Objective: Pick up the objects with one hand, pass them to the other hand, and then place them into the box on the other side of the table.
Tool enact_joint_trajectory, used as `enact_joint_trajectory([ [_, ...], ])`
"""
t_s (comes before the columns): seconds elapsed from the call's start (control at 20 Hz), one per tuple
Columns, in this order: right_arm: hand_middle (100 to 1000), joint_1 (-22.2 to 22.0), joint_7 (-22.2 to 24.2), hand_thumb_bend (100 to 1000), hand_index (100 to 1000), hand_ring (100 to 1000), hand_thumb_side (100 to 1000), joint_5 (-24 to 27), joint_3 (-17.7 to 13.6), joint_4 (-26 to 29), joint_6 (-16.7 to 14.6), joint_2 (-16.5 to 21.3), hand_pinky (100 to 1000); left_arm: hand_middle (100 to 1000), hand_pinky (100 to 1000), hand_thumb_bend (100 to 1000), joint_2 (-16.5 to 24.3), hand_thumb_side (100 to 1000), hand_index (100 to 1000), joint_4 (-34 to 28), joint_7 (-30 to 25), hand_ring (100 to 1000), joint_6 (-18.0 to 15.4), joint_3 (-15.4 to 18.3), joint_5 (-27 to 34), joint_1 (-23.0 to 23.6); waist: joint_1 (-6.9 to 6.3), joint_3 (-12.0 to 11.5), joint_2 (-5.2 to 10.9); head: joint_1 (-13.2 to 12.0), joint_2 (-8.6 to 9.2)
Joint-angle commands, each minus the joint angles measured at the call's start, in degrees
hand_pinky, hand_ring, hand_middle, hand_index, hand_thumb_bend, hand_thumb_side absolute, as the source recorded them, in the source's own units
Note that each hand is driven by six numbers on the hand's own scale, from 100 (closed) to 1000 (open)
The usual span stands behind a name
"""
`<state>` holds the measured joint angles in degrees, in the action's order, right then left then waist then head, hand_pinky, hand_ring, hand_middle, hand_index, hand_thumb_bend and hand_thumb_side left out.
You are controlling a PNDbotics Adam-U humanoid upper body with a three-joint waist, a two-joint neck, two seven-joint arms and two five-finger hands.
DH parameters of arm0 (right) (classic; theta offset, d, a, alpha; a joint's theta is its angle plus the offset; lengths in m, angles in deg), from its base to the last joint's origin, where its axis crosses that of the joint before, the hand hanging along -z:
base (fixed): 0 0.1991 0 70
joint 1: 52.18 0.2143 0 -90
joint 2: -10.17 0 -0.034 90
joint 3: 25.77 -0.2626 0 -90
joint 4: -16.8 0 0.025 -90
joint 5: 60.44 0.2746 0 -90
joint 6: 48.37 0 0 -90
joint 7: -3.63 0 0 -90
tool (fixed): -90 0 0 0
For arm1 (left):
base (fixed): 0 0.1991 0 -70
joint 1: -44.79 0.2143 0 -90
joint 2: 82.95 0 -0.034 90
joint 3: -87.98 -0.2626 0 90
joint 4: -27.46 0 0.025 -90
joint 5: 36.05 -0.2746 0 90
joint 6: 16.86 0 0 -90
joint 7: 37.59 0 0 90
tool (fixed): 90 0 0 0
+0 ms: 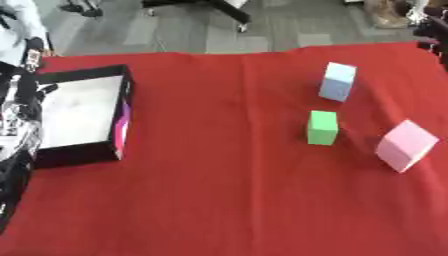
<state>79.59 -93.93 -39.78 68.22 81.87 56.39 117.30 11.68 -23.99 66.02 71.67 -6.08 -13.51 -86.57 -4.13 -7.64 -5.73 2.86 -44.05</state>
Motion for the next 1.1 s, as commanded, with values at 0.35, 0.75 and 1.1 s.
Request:
enact_joint_trajectory([
  [0.35, 887, 0.0, 5.5, 672, 933, 922, 398, -8.4, 3.6, 6.6, 3.7, 8.4, 928, 848, 845, 510, 3.9, 752, 902, -2.5, -1.3, 857, 0.4, 0.1, -0.7, -0.3, 1.16, -0.1, -0.22, 2.7, -0.07],
  [0.75, 896, -5.8, 26.0, 701, 943, 928, 364, -20.0, 9.9, 25.7, 11.6, 26.3, 927, 849, 846, 509, 6.5, 750, 902, -5.1, -2.2, 858, 1.3, -0.4, -1.9, 0.5, 2.61, 0.7, -0.7, 4.4, -0.07],
  [1.1, 877, -15.2, 28.7, 754, 934, 913, 323, -21.0, 9.0, 37.8, 15.8, 33.2, 915, 849, 845, 509, 6.9, 750, 902, -6.1, -2.4, 858, 1.7, -0.7, -1.9, 0.6, 2.62, 0.7, -1.32, 4.9, -0.07],
])
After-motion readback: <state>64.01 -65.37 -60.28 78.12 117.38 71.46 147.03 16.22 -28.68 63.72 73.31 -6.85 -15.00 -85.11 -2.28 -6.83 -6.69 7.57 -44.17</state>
